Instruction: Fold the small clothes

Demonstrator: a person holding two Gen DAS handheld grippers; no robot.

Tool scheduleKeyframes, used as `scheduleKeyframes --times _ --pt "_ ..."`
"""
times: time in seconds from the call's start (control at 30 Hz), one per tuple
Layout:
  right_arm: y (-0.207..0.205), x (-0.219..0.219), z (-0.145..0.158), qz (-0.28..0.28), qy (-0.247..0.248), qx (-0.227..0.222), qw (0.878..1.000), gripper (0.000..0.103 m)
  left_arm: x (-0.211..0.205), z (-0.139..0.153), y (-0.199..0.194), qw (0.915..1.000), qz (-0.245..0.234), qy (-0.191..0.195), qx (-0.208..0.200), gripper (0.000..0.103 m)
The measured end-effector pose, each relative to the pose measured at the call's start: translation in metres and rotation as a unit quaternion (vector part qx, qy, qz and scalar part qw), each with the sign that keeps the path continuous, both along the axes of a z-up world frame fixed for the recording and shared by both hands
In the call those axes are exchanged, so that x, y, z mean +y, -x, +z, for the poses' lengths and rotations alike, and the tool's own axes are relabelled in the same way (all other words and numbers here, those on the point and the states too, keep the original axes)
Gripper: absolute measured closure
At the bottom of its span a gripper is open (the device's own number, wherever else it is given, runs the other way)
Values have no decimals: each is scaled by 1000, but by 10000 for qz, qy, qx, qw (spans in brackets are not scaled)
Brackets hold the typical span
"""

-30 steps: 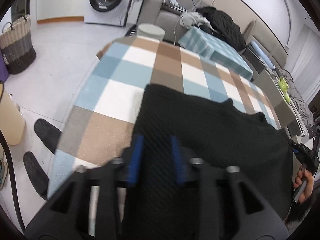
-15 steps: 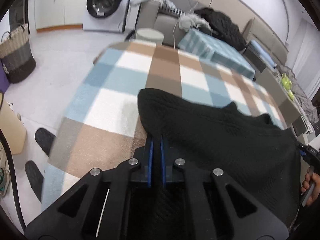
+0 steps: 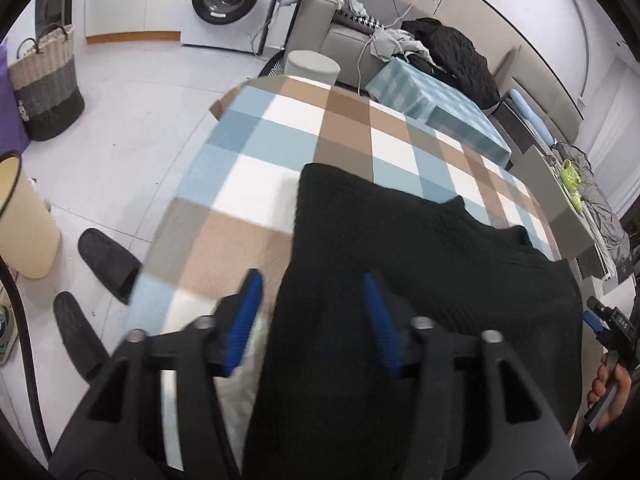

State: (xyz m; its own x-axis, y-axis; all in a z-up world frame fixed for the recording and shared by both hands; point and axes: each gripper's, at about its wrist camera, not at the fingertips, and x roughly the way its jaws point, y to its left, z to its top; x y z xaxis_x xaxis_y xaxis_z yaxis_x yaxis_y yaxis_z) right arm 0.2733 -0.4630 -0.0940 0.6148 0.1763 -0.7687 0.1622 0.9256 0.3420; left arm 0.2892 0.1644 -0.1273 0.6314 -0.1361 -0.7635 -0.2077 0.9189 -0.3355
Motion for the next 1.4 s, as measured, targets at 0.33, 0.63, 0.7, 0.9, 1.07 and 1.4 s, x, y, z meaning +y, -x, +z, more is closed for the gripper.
scheduleKeyframes --times 0.33,0.63,0.7,0.9,1.07,1.4 --pt "86 44 16 552 -320 -150 9979 24 3 3 132 9973 317 657 76 39" --pt "138 92 4 1100 -487 -34 9927 24 -26 -14 219 9867 250 1595 186 39" --pt "145 99 1 1165 -553 -22 9917 24 -36 -19 227 9825 150 1839 251 39" --pt "153 121 -5 1510 -475 -30 9874 24 -68 -29 224 9769 -194 2102 339 39" --pt "155 133 -12 1678 -514 17 9845 24 -81 -31 211 9752 -107 2198 216 39" --pt "147 160 -20 1910 -167 39 9814 24 -94 -33 197 9840 410 1725 -163 89"
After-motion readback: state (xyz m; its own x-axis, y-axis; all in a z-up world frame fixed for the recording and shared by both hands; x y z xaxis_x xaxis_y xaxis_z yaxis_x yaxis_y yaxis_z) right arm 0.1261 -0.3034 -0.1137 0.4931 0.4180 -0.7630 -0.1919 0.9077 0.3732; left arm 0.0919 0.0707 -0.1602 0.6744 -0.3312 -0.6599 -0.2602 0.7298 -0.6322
